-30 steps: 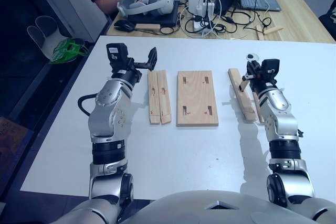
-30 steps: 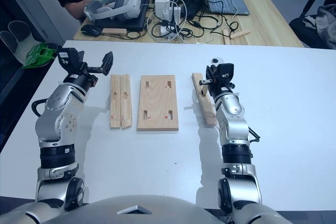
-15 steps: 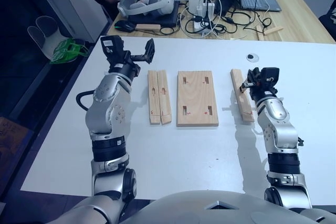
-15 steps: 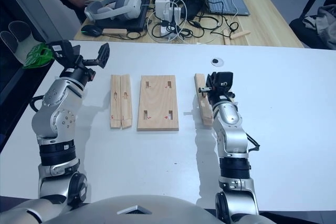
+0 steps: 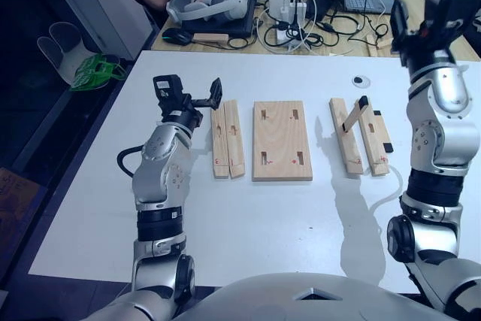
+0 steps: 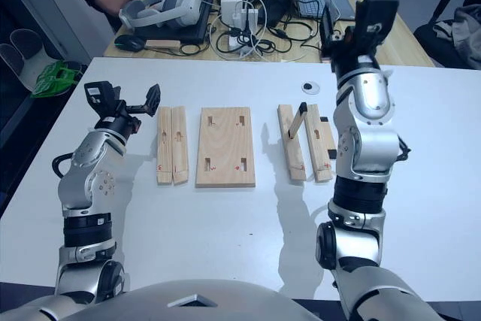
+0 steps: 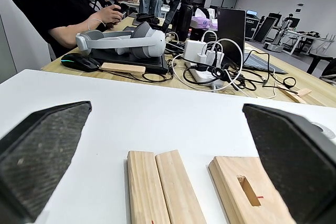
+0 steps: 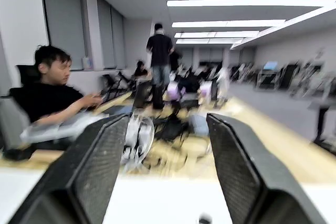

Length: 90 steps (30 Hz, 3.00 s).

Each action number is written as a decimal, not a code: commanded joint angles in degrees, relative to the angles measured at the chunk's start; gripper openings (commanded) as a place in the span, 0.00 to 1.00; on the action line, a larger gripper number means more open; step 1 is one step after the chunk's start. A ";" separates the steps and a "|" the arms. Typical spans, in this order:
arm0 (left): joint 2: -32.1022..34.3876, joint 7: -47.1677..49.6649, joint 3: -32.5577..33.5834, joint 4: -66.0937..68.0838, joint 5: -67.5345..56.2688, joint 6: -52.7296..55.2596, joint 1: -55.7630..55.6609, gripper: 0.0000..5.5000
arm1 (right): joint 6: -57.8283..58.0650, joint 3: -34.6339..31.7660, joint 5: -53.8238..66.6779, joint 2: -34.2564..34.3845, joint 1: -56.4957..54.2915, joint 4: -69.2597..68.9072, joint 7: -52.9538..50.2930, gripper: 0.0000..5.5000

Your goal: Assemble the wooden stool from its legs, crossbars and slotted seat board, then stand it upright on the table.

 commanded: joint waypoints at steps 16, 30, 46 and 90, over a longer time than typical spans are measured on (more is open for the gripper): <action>-0.71 0.32 -1.33 0.17 0.80 -0.29 1.51 0.98 | -19.05 2.31 -5.99 1.11 2.68 8.63 -3.97 0.50; -1.50 0.64 -1.17 1.03 1.34 -1.45 1.76 0.98 | 20.12 3.95 4.47 1.24 3.41 1.88 -0.31 0.50; -1.22 0.19 -1.07 2.46 1.86 -2.35 1.01 0.98 | 16.52 0.36 -0.90 0.28 -6.80 26.18 -5.37 0.50; -20.15 17.49 8.60 2.25 -22.75 17.18 -20.72 0.98 | -9.29 33.59 -30.36 -9.49 -4.51 12.10 8.85 0.19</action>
